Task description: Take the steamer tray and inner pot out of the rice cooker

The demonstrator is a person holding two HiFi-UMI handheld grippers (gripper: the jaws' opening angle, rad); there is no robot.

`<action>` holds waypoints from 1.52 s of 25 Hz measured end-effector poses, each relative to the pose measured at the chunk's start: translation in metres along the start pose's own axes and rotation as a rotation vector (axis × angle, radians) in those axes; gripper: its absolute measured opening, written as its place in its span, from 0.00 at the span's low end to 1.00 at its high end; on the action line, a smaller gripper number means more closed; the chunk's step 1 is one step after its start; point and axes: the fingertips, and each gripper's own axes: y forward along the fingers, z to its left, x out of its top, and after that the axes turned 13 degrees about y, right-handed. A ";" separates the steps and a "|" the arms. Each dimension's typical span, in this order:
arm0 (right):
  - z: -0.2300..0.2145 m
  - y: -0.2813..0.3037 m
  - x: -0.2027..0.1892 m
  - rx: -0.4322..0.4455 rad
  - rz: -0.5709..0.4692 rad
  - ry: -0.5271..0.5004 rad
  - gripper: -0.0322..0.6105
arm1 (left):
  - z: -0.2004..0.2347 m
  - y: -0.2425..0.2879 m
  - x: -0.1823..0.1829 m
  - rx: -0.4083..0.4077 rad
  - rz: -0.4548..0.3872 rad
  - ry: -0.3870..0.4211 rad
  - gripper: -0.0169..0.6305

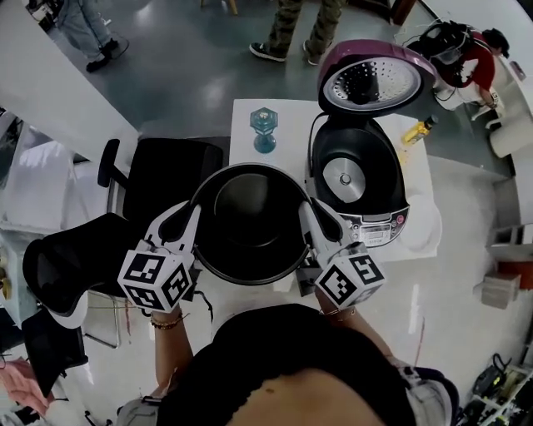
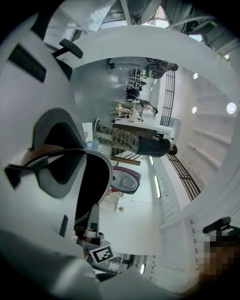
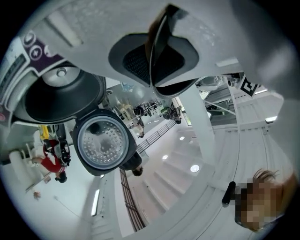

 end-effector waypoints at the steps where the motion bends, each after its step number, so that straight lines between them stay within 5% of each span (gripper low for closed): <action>1: -0.004 -0.002 -0.006 -0.017 -0.001 0.012 0.09 | -0.001 0.002 -0.007 -0.016 0.012 -0.006 0.07; 8: -0.032 -0.009 -0.047 -0.144 0.057 0.072 0.09 | -0.003 0.024 -0.060 -0.113 0.097 -0.085 0.07; 18: -0.076 -0.017 -0.095 -0.281 0.135 0.220 0.09 | -0.008 0.063 -0.114 -0.206 0.236 -0.067 0.07; 38: -0.117 -0.018 -0.117 -0.412 0.100 0.427 0.09 | -0.008 0.124 -0.123 -0.319 0.304 -0.022 0.08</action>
